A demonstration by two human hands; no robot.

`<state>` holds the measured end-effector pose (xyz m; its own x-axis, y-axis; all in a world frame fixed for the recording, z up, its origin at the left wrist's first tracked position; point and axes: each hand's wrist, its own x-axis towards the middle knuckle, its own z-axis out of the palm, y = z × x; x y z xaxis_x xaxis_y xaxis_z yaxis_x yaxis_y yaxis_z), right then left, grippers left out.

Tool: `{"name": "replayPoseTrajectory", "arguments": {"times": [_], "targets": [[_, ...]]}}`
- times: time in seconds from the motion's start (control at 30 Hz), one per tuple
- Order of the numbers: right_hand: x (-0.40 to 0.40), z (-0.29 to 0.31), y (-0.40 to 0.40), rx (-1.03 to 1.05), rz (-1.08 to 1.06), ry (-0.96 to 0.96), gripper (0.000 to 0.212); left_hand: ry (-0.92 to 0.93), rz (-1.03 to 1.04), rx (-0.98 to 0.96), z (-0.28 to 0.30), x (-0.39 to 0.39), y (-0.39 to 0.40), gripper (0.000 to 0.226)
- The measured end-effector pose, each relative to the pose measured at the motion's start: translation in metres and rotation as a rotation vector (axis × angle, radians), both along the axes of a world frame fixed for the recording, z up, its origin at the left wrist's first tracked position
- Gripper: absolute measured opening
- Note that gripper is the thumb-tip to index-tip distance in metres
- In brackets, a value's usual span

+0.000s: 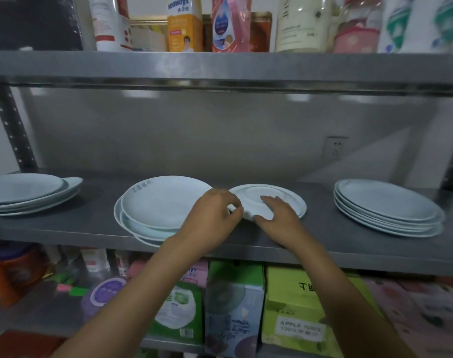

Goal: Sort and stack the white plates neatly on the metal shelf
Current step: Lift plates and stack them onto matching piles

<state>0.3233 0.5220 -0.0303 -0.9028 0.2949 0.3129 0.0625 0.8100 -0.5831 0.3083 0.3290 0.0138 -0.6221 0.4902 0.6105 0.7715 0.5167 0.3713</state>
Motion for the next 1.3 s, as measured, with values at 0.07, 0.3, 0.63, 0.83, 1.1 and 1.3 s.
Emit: {"name": "replayPoseTrajectory", "arguments": {"times": [0.07, 0.3, 0.63, 0.83, 1.1, 1.3], "targets": [[0.004, 0.000, 0.007, 0.002, 0.020, -0.037, 0.060, 0.018, -0.027, 0.006, -0.001, 0.006, 0.009, 0.015], [0.010, 0.015, 0.015, 0.266, 0.075, -0.093, 0.019, -0.018, -0.055, 0.014, -0.001, 0.012, 0.030, 0.017], [0.006, 0.017, 0.009, 0.404, 0.036, -0.012, 0.031, -0.071, -0.032, 0.034, 0.002, 0.008, 0.035, 0.019], [0.011, 0.011, 0.016, 0.309, 0.074, 0.042, 0.053, -0.141, 0.000, 0.124, 0.002, -0.001, 0.030, 0.016], [0.008, 0.007, 0.014, 0.359, -0.104, 0.238, 0.062, -0.164, -0.034, 0.221, 0.006, -0.005, 0.026, 0.015], [0.016, 0.017, 0.008, 0.000, -0.203, 0.472, 0.049, -0.111, -0.065, 0.191, 0.000, 0.005, 0.032, 0.018]]}}
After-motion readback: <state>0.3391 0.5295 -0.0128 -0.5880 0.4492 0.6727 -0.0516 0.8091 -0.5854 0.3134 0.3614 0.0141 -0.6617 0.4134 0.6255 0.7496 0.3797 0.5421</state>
